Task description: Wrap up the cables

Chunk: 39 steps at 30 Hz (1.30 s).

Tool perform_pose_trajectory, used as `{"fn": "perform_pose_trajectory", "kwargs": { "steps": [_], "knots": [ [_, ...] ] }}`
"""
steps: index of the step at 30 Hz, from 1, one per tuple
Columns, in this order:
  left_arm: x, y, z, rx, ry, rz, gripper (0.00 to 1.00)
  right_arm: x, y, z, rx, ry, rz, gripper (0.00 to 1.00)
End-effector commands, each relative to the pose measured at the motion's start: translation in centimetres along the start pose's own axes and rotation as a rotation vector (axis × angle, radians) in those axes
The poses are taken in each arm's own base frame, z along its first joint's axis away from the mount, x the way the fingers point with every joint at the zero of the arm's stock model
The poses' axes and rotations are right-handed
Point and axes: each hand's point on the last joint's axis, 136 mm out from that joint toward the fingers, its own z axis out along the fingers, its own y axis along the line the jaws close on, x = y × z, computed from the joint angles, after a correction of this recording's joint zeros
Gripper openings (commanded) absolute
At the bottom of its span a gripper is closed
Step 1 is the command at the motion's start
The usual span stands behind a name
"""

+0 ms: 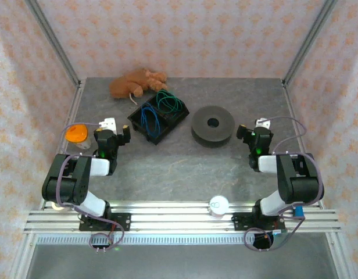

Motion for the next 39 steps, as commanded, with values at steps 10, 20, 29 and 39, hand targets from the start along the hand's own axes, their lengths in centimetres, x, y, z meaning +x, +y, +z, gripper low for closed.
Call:
{"fn": "perform_pose_trajectory", "kwargs": {
  "steps": [10,20,29,39],
  "knots": [
    [-0.5,0.0,0.2,0.002,-0.011,0.018,0.99,-0.6,0.0,0.2,0.001,-0.008,-0.011,0.99],
    [-0.5,0.0,0.2,0.001,-0.011,0.017,0.99,-0.6,0.0,0.1,0.001,-0.009,-0.011,0.99],
    [-0.6,0.0,0.2,0.002,-0.015,0.015,0.99,-0.6,-0.1,0.2,0.002,-0.008,-0.009,0.99],
    [-2.0,1.2,-2.3,-0.111,-0.095,0.022,0.99,-2.3,1.2,-1.9,-0.025,-0.004,-0.05,0.99]
  ]
}}
